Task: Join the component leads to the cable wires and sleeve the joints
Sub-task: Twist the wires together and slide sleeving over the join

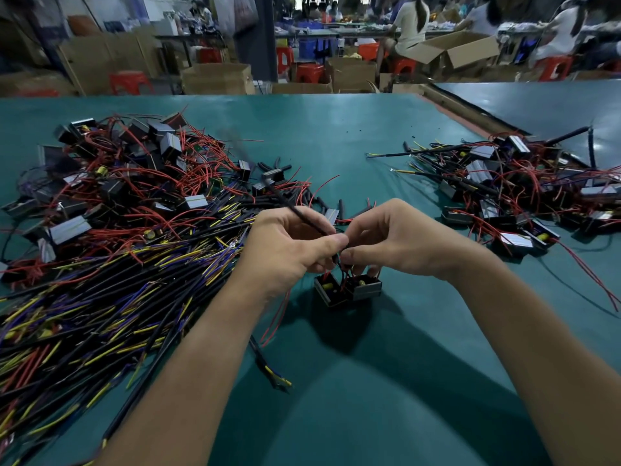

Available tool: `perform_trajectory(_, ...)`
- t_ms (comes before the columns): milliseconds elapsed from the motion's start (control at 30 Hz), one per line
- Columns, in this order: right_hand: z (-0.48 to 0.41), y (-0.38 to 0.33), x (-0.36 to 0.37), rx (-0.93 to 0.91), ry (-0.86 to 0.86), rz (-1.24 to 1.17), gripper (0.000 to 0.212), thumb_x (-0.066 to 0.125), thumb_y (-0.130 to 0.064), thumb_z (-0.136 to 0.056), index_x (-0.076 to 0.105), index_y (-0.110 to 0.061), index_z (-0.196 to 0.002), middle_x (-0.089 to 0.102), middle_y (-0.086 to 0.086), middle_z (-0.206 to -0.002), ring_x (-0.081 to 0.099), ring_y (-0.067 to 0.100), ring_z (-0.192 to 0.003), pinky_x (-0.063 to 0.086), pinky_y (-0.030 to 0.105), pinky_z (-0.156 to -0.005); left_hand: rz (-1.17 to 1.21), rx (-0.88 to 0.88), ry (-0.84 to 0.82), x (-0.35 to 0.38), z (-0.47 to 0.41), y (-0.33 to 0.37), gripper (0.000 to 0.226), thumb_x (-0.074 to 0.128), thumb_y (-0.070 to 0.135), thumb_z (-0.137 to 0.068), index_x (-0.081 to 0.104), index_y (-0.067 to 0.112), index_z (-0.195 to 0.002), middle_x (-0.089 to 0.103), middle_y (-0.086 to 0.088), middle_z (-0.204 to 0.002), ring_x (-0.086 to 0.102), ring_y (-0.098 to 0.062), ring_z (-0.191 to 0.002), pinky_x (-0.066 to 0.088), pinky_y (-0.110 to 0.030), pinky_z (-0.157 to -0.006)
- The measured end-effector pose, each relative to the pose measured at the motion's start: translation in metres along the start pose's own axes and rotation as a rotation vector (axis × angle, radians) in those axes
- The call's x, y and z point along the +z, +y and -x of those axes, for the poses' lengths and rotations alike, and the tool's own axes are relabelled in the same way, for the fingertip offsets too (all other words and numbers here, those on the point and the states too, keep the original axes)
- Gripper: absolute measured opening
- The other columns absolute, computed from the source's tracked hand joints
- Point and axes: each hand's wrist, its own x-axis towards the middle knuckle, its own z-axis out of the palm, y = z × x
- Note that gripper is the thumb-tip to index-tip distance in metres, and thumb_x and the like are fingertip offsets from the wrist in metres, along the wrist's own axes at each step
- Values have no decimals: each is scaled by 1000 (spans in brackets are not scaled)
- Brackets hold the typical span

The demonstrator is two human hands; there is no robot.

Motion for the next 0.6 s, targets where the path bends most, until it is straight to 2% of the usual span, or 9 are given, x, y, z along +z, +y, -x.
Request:
perform_trajectory(133,0,1,-1,8,1,2,6,73,-8,-85,72,-2,-86,71,2,-66,65,10,-58,54,23,-57,-20,-3,-21,1,1,-2,7,73,-3,-79,72,4,-77,66,-6,-57,60,-14,-48,52,-23,-49)
perform_trajectory(267,0,1,-2,12,4,34,8,74,-10,-85,72,-2,-85,72,10,-68,65,10,-58,55,23,-56,-125,36,3,0,-2,-7,15,70,-2,-83,71,7,-71,66,-8,-56,62,-18,-48,56,-28,-51)
perform_trajectory(367,0,0,-3,1,12,70,9,75,-13,-84,72,-4,-83,72,8,-66,64,9,-55,53,24,-56,-189,53,5,-1,-2,-7,17,68,0,-85,69,7,-70,64,-5,-55,62,-16,-48,57,-29,-53)
perform_trajectory(500,3,-4,-2,-37,36,167,11,77,-20,-84,74,-10,-83,71,11,-68,58,12,-57,49,32,-57,-241,58,14,0,-1,-7,14,67,-1,-85,69,3,-71,62,-3,-54,60,-12,-46,58,-36,-56)
perform_trajectory(600,3,-6,0,-52,83,242,13,78,-27,-81,74,-16,-78,70,7,-68,57,17,-59,52,39,-62,-218,49,7,-1,0,-6,15,67,-3,-85,69,3,-72,62,-1,-54,60,-12,-46,58,-29,-55)
